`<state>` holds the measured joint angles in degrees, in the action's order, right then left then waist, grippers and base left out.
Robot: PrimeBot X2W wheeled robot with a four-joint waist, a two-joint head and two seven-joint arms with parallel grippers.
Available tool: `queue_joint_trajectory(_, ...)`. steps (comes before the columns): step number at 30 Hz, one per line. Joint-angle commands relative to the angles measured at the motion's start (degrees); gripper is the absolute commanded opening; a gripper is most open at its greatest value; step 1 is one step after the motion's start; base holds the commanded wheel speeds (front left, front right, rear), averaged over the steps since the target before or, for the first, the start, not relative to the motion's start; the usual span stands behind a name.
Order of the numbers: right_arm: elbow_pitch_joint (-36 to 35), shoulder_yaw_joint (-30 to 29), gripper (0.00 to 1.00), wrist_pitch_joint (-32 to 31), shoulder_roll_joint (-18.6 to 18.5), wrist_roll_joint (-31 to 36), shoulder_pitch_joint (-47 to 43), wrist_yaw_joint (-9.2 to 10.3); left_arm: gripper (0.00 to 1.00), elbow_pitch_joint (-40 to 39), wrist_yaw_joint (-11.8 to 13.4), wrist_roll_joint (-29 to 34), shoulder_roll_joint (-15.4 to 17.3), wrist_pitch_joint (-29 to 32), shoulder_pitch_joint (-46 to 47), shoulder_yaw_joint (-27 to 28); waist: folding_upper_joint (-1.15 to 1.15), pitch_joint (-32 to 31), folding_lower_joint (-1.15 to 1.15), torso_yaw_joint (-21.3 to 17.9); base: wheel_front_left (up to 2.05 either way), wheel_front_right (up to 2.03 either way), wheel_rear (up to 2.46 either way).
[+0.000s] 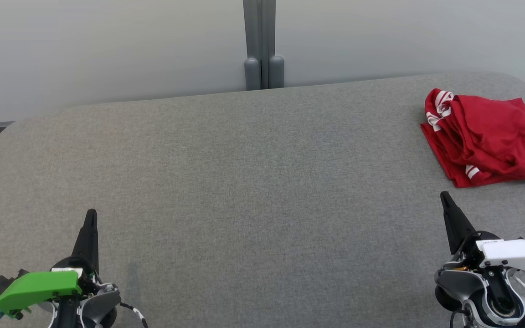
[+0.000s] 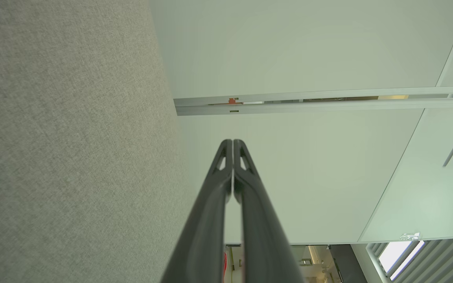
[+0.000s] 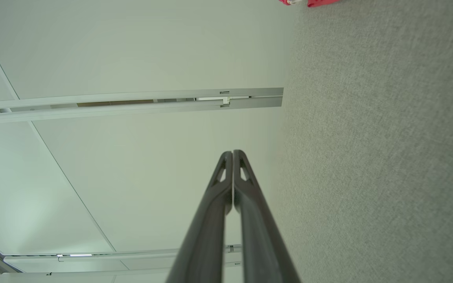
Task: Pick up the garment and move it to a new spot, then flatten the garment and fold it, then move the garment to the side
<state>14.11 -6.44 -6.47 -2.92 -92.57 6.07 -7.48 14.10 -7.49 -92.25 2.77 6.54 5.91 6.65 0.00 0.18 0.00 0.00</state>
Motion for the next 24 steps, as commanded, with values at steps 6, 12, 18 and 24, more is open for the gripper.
queue_joint_trajectory(6,0.1,-0.1,0.00,-0.1,0.0,0.3,0.4,-0.02,0.00,-0.1,-0.2,-0.3,0.1,0.2,0.6,0.0,0.00,0.0,0.00,0.0,0.00,0.00,0.00)
queue_joint_trajectory(12,0.1,-0.1,0.00,-0.1,0.0,0.3,0.4,-0.02,0.00,-0.1,-0.2,-0.3,0.1,0.2,0.6,0.0,0.00,0.0,0.00,0.0,0.00,0.00,0.00)
queue_joint_trajectory(18,0.1,-0.1,0.00,-0.1,0.0,0.3,0.4,-0.02,0.00,-0.1,-0.2,-0.3,0.1,0.2,0.6,0.0,0.00,0.0,0.00,0.0,0.00,0.00,0.00)
queue_joint_trajectory(24,0.1,-0.1,0.00,-0.1,0.0,0.3,0.4,-0.02,0.00,-0.1,-0.2,-0.3,0.1,0.2,0.6,0.0,0.00,0.0,0.00,0.0,0.00,0.00,0.00)
